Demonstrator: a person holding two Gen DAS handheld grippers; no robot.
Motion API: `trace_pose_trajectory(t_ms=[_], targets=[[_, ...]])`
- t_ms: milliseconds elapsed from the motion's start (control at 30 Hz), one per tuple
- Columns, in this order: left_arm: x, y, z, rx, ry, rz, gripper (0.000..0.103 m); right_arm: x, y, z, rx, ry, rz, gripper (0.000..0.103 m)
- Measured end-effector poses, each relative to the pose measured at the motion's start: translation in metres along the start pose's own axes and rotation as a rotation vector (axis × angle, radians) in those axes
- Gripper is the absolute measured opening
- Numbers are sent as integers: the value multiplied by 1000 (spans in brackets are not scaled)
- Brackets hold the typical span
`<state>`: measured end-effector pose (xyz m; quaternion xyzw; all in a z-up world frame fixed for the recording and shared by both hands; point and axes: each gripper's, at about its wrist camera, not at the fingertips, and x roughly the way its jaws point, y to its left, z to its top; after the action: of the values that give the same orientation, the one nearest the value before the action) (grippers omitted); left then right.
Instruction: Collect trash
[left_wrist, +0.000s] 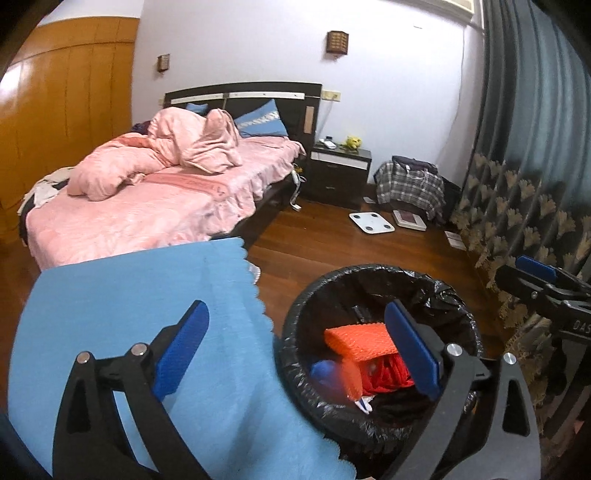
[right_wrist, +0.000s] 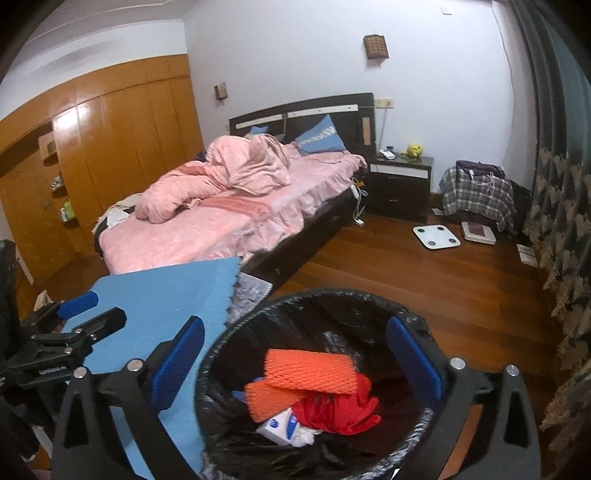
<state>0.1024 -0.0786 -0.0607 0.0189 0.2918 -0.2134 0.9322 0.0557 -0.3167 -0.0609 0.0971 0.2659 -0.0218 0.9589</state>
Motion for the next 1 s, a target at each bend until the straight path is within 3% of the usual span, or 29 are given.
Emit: trace_pose_trajectory(t_ms=[500,1000], targets=[[-72,2,3,-18,-55,122,95,-52,45,9,-48,-27,40,97],[-123,-5,-3,-4,-123,178,95,-83,70,7,-86,-69,72,97]])
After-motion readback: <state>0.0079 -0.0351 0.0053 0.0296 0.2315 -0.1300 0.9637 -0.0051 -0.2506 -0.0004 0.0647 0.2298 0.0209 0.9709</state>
